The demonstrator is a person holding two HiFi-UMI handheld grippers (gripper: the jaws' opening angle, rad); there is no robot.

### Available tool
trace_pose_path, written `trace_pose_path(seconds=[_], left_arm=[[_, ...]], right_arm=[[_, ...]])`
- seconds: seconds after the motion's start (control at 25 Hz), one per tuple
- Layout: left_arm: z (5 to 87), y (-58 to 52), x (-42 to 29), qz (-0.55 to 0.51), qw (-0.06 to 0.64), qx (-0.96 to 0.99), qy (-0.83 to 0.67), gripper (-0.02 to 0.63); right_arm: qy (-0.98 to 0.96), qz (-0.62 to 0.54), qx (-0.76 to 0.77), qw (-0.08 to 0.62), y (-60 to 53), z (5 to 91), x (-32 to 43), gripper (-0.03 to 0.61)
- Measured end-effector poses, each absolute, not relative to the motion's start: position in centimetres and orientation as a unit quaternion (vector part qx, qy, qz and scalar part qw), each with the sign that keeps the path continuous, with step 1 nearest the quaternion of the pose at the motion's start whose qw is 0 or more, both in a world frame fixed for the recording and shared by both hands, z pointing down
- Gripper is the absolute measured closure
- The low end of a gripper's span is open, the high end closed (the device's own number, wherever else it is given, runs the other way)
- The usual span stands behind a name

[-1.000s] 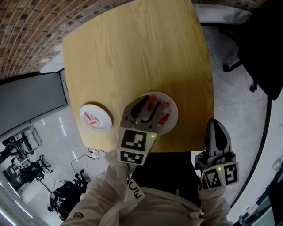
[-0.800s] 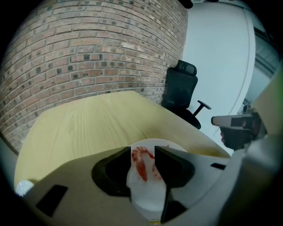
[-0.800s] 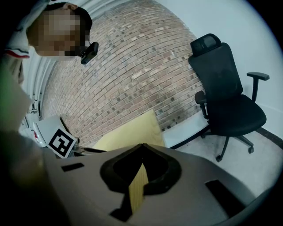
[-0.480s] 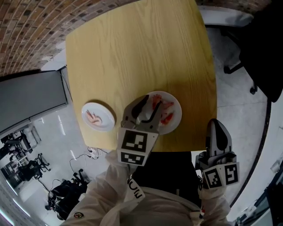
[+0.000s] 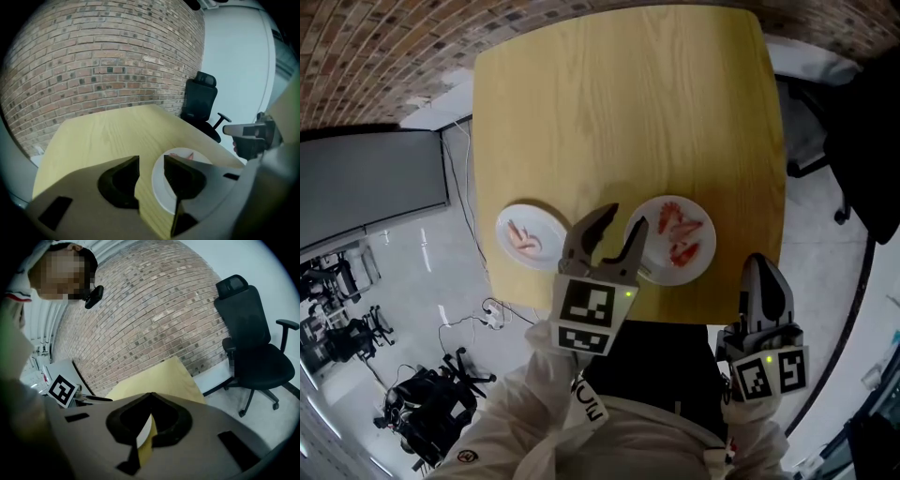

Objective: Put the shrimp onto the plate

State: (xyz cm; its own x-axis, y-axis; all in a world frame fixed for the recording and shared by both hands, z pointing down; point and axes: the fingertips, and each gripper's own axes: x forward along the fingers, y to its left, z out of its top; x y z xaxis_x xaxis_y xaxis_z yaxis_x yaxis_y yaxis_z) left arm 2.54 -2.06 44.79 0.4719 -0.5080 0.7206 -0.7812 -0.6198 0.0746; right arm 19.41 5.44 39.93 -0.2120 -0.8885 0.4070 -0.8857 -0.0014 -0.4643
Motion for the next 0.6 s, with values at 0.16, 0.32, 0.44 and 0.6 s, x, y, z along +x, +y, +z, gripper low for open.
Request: trace_pose_path(seconds=[0.16,0.32,0.44,0.6], left_arm=[[44.3,-2.6,-0.6,0.335,0.203,0.824,-0.410,0.448],[44.4,-2.7,-3.8,0.332,0.205,0.810,-0.437,0.448],[44.8,-2.5,-6.4,0.332,0.210,0.797,-0.459,0.448],[45.0,-2.5,-9.6,0.333,0.215,0.779,-0.485,0.448]], right_arm=[[0.722,-0.324,-0.612,-0.003,4.6,39.4,16.9,0.554],[0.737,-0.322,-0.594,-0.011,4.0,39.5,14.4,0.554],[0.748,-0.321,-0.581,-0.018,3.7,39.8,12.5,0.554],[0.760,-0.320,-0.566,-0.024,2.9,39.8,10.2,0.554]])
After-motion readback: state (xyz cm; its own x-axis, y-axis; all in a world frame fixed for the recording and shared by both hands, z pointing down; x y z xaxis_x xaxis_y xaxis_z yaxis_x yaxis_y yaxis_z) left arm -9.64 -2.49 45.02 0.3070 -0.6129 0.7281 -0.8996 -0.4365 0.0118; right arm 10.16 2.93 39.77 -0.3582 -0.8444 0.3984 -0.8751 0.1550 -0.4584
